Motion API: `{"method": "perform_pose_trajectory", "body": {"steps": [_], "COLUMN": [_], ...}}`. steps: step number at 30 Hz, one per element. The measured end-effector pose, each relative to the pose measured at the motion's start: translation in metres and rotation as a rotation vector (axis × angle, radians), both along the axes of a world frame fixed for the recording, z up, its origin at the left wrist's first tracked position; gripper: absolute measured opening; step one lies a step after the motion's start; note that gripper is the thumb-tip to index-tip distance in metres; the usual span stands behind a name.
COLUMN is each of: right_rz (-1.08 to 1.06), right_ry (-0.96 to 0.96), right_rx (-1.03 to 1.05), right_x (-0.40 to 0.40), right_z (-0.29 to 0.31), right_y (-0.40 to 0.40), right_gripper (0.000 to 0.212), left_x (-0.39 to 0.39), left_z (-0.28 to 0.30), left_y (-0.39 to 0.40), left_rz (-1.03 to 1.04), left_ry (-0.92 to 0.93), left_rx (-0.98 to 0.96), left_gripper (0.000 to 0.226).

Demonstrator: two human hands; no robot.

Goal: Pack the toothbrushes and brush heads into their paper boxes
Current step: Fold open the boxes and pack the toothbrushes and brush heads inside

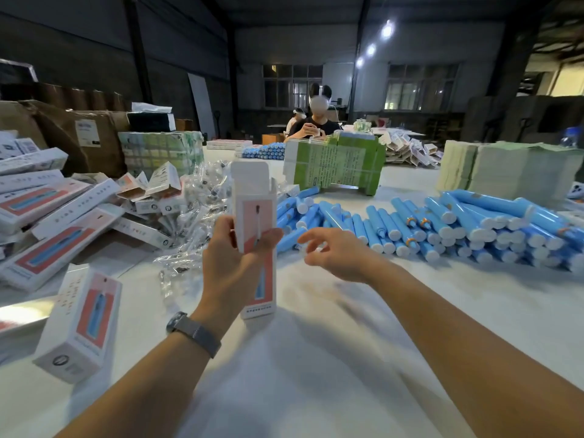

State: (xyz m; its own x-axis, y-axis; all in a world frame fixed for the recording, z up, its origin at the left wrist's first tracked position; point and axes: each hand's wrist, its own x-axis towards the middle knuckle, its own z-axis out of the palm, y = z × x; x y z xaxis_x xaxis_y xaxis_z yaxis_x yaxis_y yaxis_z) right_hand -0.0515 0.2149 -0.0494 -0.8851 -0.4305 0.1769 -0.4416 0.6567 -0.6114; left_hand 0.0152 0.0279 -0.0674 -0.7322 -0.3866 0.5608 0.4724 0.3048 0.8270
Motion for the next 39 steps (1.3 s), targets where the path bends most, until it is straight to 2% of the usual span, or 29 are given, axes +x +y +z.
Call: {"method": "perform_pose_trajectory", "body": {"steps": [2, 5, 9, 13, 16, 17, 19, 21, 23, 26, 29, 32, 36, 39], "right_rz": [-0.095, -0.184, -0.080, -0.043, -0.063, -0.087, -0.173, -0.250, -0.248, -0.096, 0.119, 0.193, 0.083, 0.086], "right_ry": [0.086, 0.201, 0.333, 0.337, 0.371, 0.375, 0.322, 0.225, 0.141, 0.159, 0.247, 0.303, 0.500, 0.500], "right_rx": [0.200, 0.339, 0.491, 0.437, 0.436, 0.403, 0.200, -0.172, -0.553, -1.004, -1.188, -1.155, -0.828, -0.614], "right_x": [-0.015, -0.033, -0.043, -0.037, -0.029, -0.027, -0.022, -0.016, -0.003, 0.028, 0.058, 0.075, 0.074, 0.067], "right_z": [-0.012, -0.018, -0.018, -0.020, -0.016, -0.013, -0.004, 0.011, 0.033, 0.075, 0.106, 0.112, 0.102, 0.092], "right_y": [-0.012, -0.031, -0.060, -0.075, -0.068, -0.063, -0.051, -0.039, -0.029, -0.019, -0.017, -0.024, -0.035, -0.037], "right_gripper": [0.048, 0.058, 0.037, 0.017, 0.001, 0.004, 0.012, 0.018, 0.014, 0.008, 0.017, 0.026, 0.035, 0.052], "left_x": [-0.001, 0.001, 0.003, 0.001, 0.001, 0.001, 0.000, -0.002, -0.002, 0.000, 0.001, 0.002, 0.005, 0.006], "left_z": [-0.001, -0.003, -0.005, -0.006, -0.005, -0.005, -0.005, -0.005, -0.006, -0.007, -0.008, -0.007, -0.004, -0.003], "left_y": [-0.001, 0.003, 0.009, 0.007, 0.007, 0.006, 0.002, -0.002, -0.002, 0.004, 0.005, 0.007, 0.012, 0.014], "left_rz": [0.022, -0.025, -0.086, -0.126, -0.081, -0.085, -0.118, -0.125, -0.133, -0.133, -0.079, -0.048, -0.004, 0.014], "left_ry": [0.006, 0.037, 0.080, 0.095, 0.099, 0.097, 0.108, 0.133, 0.142, 0.122, 0.111, 0.102, 0.121, 0.122], "left_rx": [-0.007, -0.036, -0.048, -0.045, -0.062, -0.028, 0.065, 0.089, 0.061, -0.017, -0.087, -0.103, -0.113, -0.131], "left_gripper": [0.039, 0.036, 0.044, 0.041, 0.039, 0.040, 0.036, 0.027, 0.030, 0.039, 0.033, 0.033, 0.039, 0.044]}}
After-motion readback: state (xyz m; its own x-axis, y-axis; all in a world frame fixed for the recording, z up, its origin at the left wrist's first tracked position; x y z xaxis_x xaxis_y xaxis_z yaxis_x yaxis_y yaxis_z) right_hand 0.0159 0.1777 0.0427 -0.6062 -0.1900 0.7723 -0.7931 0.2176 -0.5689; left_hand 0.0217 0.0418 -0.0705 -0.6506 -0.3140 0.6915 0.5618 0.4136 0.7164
